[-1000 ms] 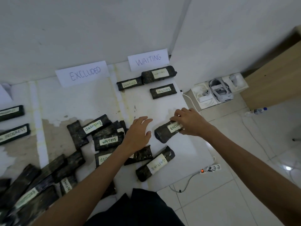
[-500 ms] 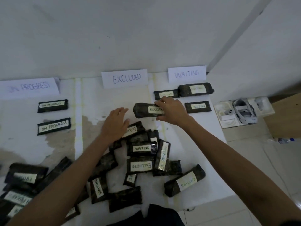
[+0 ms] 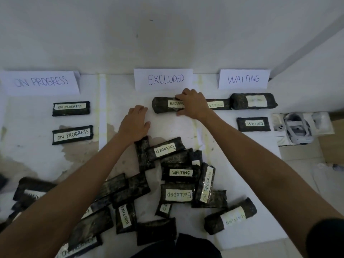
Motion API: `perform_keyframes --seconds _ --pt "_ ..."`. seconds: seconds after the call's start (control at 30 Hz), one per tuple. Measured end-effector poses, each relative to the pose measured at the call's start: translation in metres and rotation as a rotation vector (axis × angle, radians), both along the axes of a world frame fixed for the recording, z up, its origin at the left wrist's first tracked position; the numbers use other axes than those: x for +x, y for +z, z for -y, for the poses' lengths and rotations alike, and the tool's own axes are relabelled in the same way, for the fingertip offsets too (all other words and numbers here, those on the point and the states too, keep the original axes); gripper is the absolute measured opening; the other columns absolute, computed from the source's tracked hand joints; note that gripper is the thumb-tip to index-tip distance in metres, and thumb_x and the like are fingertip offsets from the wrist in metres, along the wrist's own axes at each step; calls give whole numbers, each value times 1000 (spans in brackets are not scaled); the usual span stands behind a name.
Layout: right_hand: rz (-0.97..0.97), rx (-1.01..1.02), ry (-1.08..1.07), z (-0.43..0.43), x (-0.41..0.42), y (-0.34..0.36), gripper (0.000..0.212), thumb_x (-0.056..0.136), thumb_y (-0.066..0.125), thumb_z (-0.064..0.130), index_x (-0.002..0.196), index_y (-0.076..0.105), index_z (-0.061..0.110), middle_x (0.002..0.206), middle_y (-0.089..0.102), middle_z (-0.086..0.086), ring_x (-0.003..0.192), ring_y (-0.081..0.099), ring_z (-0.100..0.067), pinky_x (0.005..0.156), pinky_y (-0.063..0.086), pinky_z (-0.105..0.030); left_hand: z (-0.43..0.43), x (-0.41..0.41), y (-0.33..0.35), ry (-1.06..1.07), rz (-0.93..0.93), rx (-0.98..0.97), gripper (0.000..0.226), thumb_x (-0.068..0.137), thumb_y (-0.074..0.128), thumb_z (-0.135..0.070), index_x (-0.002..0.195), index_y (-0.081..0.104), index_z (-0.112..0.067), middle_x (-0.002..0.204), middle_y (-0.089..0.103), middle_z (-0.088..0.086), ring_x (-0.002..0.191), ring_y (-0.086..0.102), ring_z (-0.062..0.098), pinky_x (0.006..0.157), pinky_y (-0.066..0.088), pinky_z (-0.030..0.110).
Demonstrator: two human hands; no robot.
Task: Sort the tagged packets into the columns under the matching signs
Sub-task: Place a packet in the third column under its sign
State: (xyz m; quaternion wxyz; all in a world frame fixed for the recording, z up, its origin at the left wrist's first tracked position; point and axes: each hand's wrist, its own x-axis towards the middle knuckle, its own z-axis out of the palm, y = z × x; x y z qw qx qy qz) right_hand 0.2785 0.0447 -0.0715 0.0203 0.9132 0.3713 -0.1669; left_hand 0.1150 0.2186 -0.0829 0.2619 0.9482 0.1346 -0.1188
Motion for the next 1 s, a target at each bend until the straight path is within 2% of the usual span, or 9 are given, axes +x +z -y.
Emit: perform_keyframes --seconds 0.13,0.27,0.33,0.4,0.53,0.7,0.8,0.9,1.0 --pt "9 152 15 9 -9 1 73 72 77 41 135 49 19 134 46 -12 120 43 -33 98 35 -44 2 0 -2 1 -2 -8 58 91 51 -22 142 30 -3 146 31 17 130 31 35 106 34 47" --pt "-74 360 80 11 -52 15 43 80 71 27 121 62 16 123 58 -10 115 49 -29 99 39 -44 11 -14 5 57 7 -62 60 91 52 -22 143 28 -5 147 30 17 133 29 34 109 30 44" --pt "-295 296 111 10 -84 23 40 84 68 32 121 62 18 120 62 -4 112 52 -23 99 41 -41 18 -31 10 111 30 -114 58 90 53 -20 142 31 -5 145 33 16 132 29 34 109 30 43" --pt "-422 145 177 8 -112 24 50 79 71 38 125 58 22 120 62 -1 110 53 -21 96 42 -39 26 -53 14 160 68 -167 55 90 54 -17 140 35 -6 142 36 15 132 31 32 109 29 41" --pt "-318 -44 255 5 -138 21 57 79 71 30 131 50 24 125 54 -3 114 49 -25 91 37 -39 34 -91 17 210 63 -194 52 88 57 -16 136 40 -7 137 42 16 127 36 33 107 30 39" --pt "-252 30 204 -10 -138 40 31 82 68 26 112 61 21 111 56 -3 105 54 -24 83 39 -36 31 -116 36 268 83 -258 52 88 55 -13 137 39 -10 136 40 15 126 34 31 105 29 38" --pt "-323 191 55 -19 -134 57 24 79 70 26 100 61 17 102 60 -3 94 58 -22 79 48 -36 23 -121 50 253 98 -325 53 89 55 -12 139 36 -11 138 40 11 130 35 27 106 30 36" --pt "-457 491 -278 -32 -139 69 28 75 75 24 93 59 11 91 64 -5 78 62 -20 72 53 -37 15 -117 59 209 113 -337 59 87 59 -19 141 34 -12 138 40 9 131 34 24 108 31 36" --pt "-701 729 -659 -49 -154 71 37 73 80 21 98 58 6 94 64 -9 84 67 -22 70 59 -32 6 -111 62 152 175 -268 66 83 67 -28 139 37 -9 132 44 9 123 40 24 104 36 36"
